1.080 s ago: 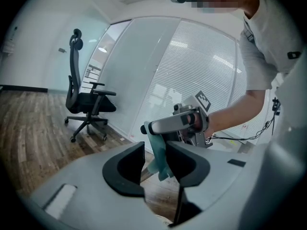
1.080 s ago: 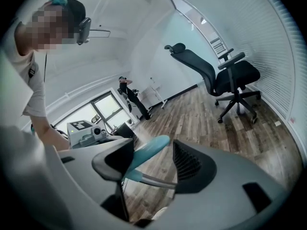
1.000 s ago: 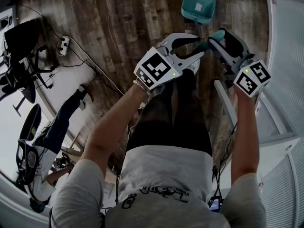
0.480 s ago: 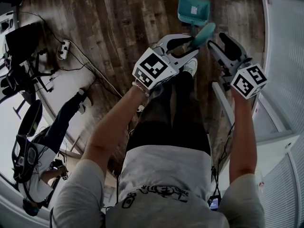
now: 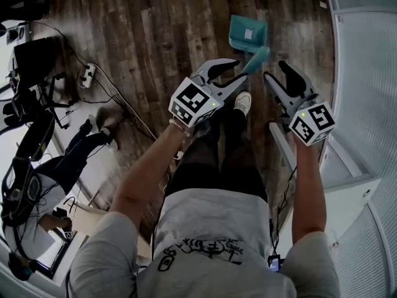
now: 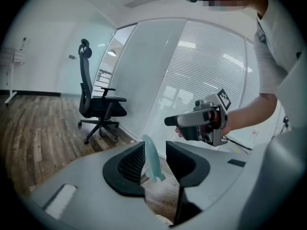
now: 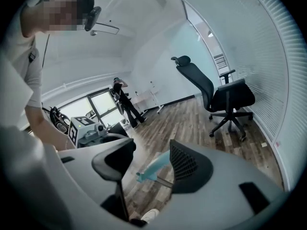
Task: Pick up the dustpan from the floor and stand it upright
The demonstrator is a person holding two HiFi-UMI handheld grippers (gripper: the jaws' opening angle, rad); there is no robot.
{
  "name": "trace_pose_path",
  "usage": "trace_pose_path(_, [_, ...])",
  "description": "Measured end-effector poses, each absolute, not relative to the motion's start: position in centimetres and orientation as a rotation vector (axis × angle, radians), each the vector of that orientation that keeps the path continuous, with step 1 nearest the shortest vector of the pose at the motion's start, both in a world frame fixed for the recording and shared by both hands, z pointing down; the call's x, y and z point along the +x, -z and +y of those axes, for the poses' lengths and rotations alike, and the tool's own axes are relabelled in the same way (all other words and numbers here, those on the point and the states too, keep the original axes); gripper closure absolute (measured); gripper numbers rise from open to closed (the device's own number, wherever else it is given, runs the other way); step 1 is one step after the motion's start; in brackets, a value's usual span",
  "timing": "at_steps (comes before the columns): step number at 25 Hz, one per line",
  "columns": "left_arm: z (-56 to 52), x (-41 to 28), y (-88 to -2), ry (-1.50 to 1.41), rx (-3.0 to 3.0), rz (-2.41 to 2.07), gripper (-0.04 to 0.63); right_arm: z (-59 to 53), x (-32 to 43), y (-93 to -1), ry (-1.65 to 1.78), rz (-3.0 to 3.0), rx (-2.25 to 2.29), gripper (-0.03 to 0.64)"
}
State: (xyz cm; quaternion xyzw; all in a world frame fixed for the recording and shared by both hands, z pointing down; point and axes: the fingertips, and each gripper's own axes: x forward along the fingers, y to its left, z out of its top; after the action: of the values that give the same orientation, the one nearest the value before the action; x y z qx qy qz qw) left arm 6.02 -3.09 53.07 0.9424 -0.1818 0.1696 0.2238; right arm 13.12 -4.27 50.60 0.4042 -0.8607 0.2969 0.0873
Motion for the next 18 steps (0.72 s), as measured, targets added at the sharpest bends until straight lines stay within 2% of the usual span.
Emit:
trace_pose_path(4, [-3.9,4.6,-48.9,-0.415,2.613,-0.576,0.468,-4.7,12.8,-46.9,-0.787,-2.574,1.216,0.394])
trace_pose_path(18, [-5.6,1.7,-28.7,-0.167,2.705,-0.808,0.489,-5.0,12.9,-27.3,-0.427,-2.629,1.339,0.506])
